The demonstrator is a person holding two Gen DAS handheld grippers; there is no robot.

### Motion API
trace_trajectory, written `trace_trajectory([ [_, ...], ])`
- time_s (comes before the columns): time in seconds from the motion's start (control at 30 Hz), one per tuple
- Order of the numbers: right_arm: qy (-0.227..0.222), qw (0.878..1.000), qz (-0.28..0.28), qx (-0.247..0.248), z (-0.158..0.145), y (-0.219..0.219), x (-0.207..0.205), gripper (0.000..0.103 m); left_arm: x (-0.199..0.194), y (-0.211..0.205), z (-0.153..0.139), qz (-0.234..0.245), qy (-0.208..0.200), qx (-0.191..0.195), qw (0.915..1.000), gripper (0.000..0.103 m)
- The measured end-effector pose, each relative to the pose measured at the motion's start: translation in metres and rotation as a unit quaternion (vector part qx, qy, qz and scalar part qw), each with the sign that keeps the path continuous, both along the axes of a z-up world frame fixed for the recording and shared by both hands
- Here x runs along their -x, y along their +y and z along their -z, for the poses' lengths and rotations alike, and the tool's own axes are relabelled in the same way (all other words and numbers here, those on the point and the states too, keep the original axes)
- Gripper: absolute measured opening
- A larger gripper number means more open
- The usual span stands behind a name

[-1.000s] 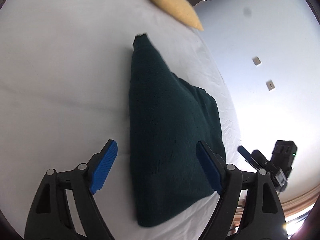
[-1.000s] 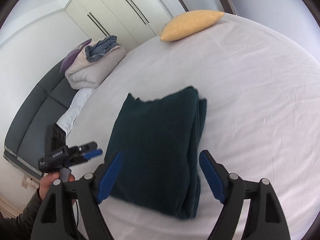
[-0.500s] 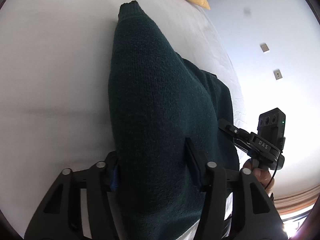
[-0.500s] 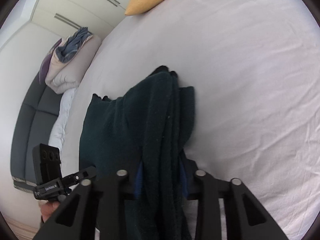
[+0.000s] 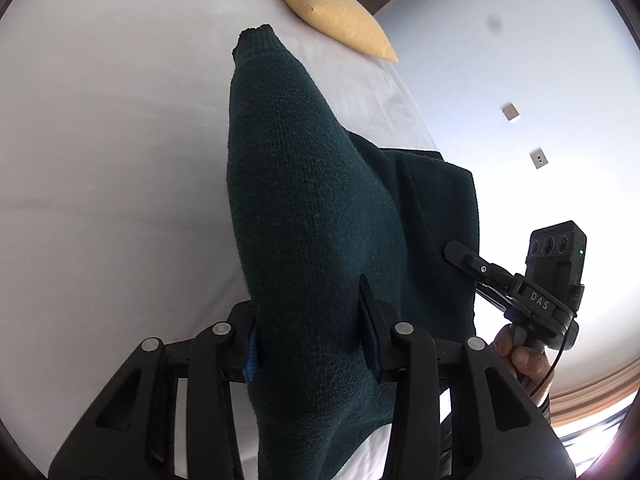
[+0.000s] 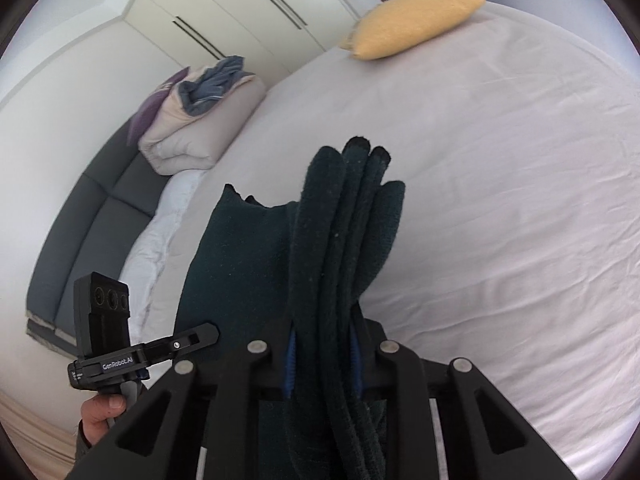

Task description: Fold small clothes

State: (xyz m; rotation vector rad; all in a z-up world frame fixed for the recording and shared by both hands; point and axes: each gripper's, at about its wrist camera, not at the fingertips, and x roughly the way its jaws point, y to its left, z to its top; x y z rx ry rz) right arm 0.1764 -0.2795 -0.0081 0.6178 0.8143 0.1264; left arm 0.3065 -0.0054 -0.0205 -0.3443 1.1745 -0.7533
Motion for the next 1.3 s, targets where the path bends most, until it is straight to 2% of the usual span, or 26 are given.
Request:
trace_trajectory([
  [0.13,0.0,0.999,-0.026,-0.028,0.007,0.037,-0.002,0.023,0.015,0.042,-0.011,-0.012,-0.011,-0.016,0.9997,0.037],
  [0.23,0.013,0.998,-0.041,-0.049,0.028,0.064,-0.007,0.023,0.03,0.073,-0.006,-0.029,-0.01,-0.03,0.9991,0.038],
  [0.4,0.055,0.995,-0.056,-0.053,0.072,0.099,-0.021,0.023,0.039,0.096,0.03,-0.057,0.019,-0.057,0.9966,0.038],
  [0.47,0.061,0.995,-0.049,-0.057,0.087,0.1,-0.021,0.024,0.041,0.115,0.05,-0.064,0.027,-0.054,0.9961,0.04],
  [0.53,0.061,0.995,-0.036,-0.077,0.097,0.092,-0.021,0.024,0.044,0.121,0.057,-0.07,0.027,-0.042,0.9963,0.044],
  [0.6,0.063,0.993,-0.034,-0.09,0.106,0.087,-0.022,0.028,0.045,0.122,0.061,-0.072,0.023,-0.041,0.9963,0.049],
  [0.67,0.069,0.994,-0.032,-0.075,0.112,0.081,-0.015,0.034,0.046,0.118,0.061,-0.069,0.015,-0.046,0.9965,0.054],
  [0.73,0.065,0.994,-0.03,-0.081,0.117,0.08,-0.014,0.035,0.048,0.112,0.058,-0.067,0.007,-0.053,0.9963,0.061],
  [0.87,0.055,0.995,-0.03,-0.082,0.122,0.078,-0.015,0.037,0.053,0.112,0.068,-0.065,-0.01,-0.064,0.9958,0.067],
  [1.07,0.054,0.996,-0.025,-0.071,0.116,0.077,-0.006,0.046,0.059,0.1,0.062,-0.06,-0.05,-0.096,0.9923,0.069],
  [1.17,0.04,0.998,-0.026,-0.031,0.098,0.082,0.004,0.056,0.077,0.099,0.041,-0.076,-0.092,-0.124,0.9851,0.069],
  [1.2,0.032,0.999,-0.025,-0.012,0.09,0.084,0.011,0.061,0.086,0.103,0.03,-0.09,-0.12,-0.127,0.9805,0.07],
  [1.23,0.023,0.999,-0.021,0.007,0.081,0.086,0.018,0.068,0.094,0.107,0.018,-0.102,-0.142,-0.125,0.9767,0.076],
  [1.3,0.004,0.999,-0.014,0.047,0.064,0.092,0.033,0.075,0.114,0.114,-0.006,-0.135,-0.186,-0.136,0.9638,0.09],
])
